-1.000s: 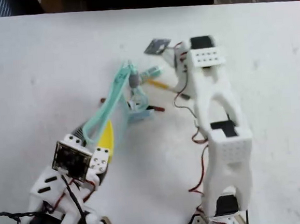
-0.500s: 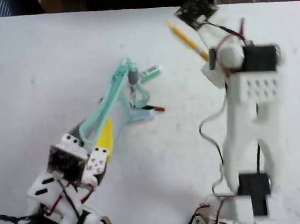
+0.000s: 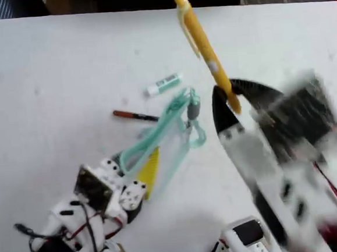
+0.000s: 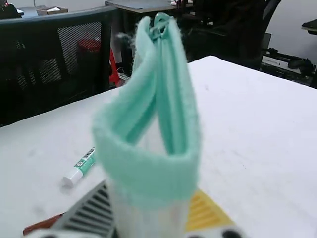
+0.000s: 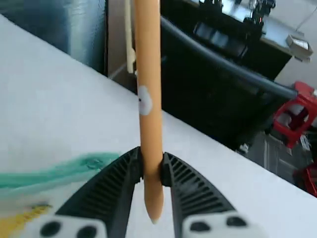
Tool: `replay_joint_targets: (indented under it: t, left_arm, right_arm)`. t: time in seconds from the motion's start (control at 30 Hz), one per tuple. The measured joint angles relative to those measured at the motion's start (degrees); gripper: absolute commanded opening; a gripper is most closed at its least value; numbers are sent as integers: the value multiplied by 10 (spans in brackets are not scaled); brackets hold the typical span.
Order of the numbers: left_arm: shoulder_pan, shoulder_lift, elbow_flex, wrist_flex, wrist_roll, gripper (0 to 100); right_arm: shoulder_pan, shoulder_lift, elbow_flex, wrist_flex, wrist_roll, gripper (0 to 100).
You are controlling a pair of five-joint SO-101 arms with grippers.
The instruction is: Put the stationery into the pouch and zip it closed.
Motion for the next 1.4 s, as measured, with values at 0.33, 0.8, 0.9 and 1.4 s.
replay_joint_targets:
  t: [0.33,0.8,0.9,1.4]
  left_arm:
    - [1,0,42,-40,0,23]
    - [3,0,42,-19,0,158]
    - [2,0,42,-19,-1,158]
    - [1,0,42,-19,-1,158]
  right_arm:
    - [-87,-16,34,-12,-83,17]
    - [-108,-11,214,-176,-86,17]
    - [-126,-11,226,-201,-86,17]
    - [-198,11,230,-147,-87,17]
